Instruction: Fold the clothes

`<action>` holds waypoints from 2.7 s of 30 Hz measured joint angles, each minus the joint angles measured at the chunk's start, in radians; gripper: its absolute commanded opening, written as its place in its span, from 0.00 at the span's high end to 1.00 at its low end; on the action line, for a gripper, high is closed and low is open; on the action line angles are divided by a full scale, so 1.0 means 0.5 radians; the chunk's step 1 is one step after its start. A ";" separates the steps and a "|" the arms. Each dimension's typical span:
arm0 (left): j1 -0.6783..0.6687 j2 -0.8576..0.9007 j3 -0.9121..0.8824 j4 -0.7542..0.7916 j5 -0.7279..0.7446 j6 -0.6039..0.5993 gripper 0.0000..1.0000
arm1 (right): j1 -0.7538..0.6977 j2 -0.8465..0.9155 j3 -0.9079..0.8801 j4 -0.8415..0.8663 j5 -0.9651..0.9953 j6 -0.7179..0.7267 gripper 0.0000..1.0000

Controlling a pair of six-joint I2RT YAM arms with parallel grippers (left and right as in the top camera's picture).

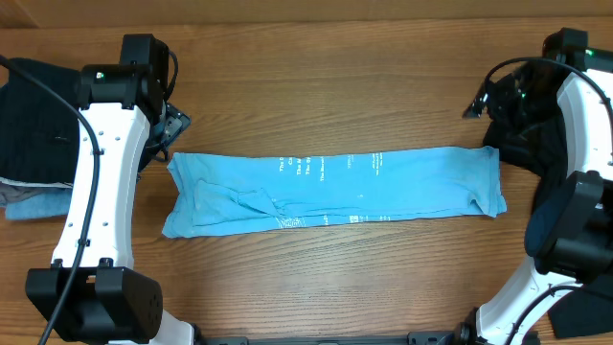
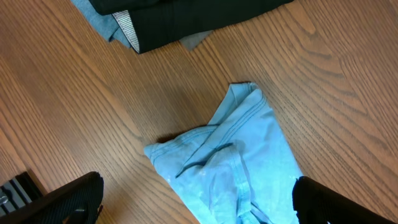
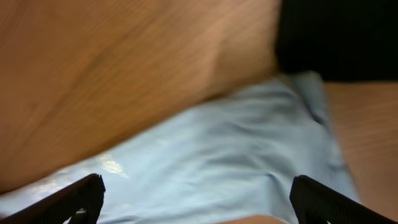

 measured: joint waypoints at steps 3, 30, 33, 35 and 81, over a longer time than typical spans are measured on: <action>0.000 0.000 0.000 0.000 0.000 0.000 0.00 | 0.001 0.000 -0.013 -0.079 0.302 -0.005 0.39; 0.000 0.000 0.000 0.001 0.000 0.000 0.00 | -0.052 -0.070 -1.044 1.011 0.454 -0.436 0.96; 0.000 0.000 0.000 0.000 0.000 0.000 0.00 | -0.074 -0.076 -1.050 1.012 0.317 -0.521 0.96; 0.000 0.000 0.000 0.001 0.000 0.000 0.00 | -0.090 -0.076 -1.052 0.997 0.243 -0.565 0.96; 0.000 0.000 0.000 0.000 0.000 0.000 0.00 | 1.601 -0.230 -0.290 0.541 -0.096 0.407 0.96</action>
